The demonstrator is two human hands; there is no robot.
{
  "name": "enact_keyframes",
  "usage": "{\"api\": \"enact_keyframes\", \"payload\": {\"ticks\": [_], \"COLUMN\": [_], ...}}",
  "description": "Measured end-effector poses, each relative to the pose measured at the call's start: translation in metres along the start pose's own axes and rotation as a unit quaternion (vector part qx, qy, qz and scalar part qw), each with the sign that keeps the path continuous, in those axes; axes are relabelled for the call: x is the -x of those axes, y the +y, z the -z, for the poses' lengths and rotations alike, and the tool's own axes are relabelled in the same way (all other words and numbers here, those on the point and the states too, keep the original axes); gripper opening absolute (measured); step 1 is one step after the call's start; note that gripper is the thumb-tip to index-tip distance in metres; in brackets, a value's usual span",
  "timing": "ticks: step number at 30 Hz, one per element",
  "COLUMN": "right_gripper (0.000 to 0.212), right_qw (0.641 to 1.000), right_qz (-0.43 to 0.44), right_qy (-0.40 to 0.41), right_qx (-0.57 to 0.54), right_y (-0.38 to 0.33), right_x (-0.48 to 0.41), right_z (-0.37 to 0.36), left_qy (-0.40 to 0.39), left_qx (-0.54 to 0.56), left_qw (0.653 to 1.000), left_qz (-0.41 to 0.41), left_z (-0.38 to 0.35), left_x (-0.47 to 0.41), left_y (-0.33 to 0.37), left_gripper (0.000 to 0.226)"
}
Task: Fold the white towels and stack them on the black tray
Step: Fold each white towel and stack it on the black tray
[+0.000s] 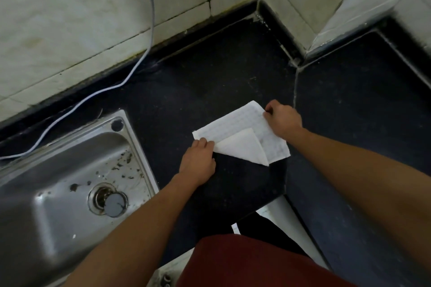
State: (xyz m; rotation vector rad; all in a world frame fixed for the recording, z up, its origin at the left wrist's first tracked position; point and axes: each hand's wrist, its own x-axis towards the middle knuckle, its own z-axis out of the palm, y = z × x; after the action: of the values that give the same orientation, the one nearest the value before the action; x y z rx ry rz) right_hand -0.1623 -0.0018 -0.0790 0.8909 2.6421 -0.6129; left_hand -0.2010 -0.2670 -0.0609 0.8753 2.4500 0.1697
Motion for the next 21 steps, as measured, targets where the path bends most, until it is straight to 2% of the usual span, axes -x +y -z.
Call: {"api": "enact_keyframes", "payload": {"ticks": [5,6,8,10,13,15,18,21], "right_gripper": [0.034,0.036,0.046,0.049,0.025,0.017,0.025,0.033], "right_qw": [0.994,0.994,0.992,0.985,0.991,0.991,0.98,0.967], "right_qz": [0.054,0.044,0.0,-0.021,0.018,0.074,0.167,0.193], "right_qy": [0.087,0.064,-0.042,-0.112,-0.092,-0.078,-0.102,-0.166], "right_qx": [-0.044,-0.072,-0.122,-0.128,-0.095,-0.08,-0.023,0.016], "right_y": [0.001,-0.002,-0.009,-0.012,-0.017,-0.024,-0.026,-0.021], "right_x": [0.026,0.033,0.048,0.061,0.08,0.096,0.119,0.131], "right_z": [0.004,0.003,-0.003,-0.012,-0.018,-0.025,-0.044,-0.062], "left_qy": [0.004,0.006,0.011,0.015,0.015,0.013,0.013,0.012], "left_qx": [-0.01,-0.008,0.0,0.009,0.017,0.016,0.015,0.011], "left_qw": [1.0,1.0,1.0,1.0,1.0,1.0,1.0,0.999], "left_qz": [0.0,0.002,0.004,0.001,-0.007,-0.015,-0.024,-0.029], "left_z": [0.001,0.002,0.002,0.003,0.003,0.002,0.0,-0.002], "left_x": [-0.004,-0.005,-0.007,-0.008,-0.007,-0.003,0.002,0.007], "left_y": [0.001,0.0,-0.002,-0.006,-0.011,-0.018,-0.027,-0.032], "left_gripper": [0.035,0.033,0.031,0.029,0.028,0.026,0.026,0.028]}}
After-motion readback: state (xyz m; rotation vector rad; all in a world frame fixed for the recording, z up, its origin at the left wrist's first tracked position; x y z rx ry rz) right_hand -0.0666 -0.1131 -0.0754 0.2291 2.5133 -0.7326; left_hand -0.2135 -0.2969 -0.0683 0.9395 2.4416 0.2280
